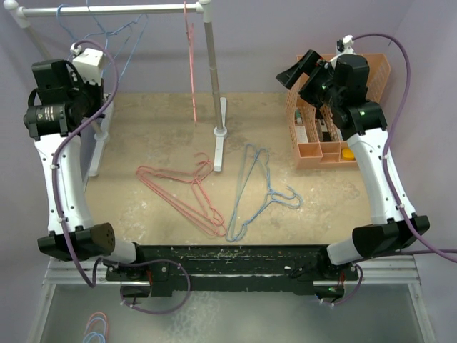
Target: Organize the hangers
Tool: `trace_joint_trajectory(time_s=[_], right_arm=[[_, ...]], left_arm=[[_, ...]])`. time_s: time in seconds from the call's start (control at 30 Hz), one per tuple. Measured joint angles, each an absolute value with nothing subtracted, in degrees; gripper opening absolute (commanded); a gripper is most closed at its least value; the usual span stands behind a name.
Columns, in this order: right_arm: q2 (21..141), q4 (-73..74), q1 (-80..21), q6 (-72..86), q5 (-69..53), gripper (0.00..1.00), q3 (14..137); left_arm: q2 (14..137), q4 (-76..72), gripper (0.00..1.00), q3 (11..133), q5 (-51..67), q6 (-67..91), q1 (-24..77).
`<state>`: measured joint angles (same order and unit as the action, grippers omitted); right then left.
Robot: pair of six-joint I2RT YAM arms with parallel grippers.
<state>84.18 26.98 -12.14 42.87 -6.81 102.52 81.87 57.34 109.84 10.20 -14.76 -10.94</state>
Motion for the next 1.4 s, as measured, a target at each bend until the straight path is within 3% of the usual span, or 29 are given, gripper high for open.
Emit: trace_joint_trajectory(time_s=[0.77, 0.8, 0.83, 0.9, 0.93, 0.97, 1.17, 1.4], right_arm=[[84.18, 24.84, -11.55, 44.31, -10.66, 1.00, 100.75], [84.18, 24.84, -11.55, 44.36, -10.76, 1.00, 100.75], [84.20, 24.80, -11.55, 44.38, -10.94, 1.00, 100.73], [84.20, 24.45, -11.55, 44.36, -11.33, 1.00, 100.47], [84.20, 24.12, -11.55, 44.38, -11.40, 1.00, 100.14], [84.20, 23.86, -11.55, 44.36, -11.42, 1.00, 99.74], [85.06, 25.58, -11.57, 44.14, -8.08, 1.00, 93.89], [86.59, 32.84, -13.13, 42.33, 1.74, 1.00, 75.92]], left_arm=[[93.84, 59.18, 0.00, 116.60, 17.61, -19.27, -28.62], [94.28, 59.22, 0.04, 117.05, 17.80, -19.33, -29.15], [94.59, 59.24, 0.17, 117.27, 17.89, -19.42, -29.50], [95.18, 59.75, 0.63, 117.93, 18.28, -20.18, -30.00], [95.42, 60.20, 0.95, 118.48, 18.68, -20.86, -30.02], [95.59, 60.93, 1.00, 119.15, 19.22, -21.02, -30.02], [92.68, 64.03, 0.99, 121.40, 21.56, -23.20, -29.93], [78.39, 66.17, 0.99, 122.04, 24.82, -25.15, -29.34]])
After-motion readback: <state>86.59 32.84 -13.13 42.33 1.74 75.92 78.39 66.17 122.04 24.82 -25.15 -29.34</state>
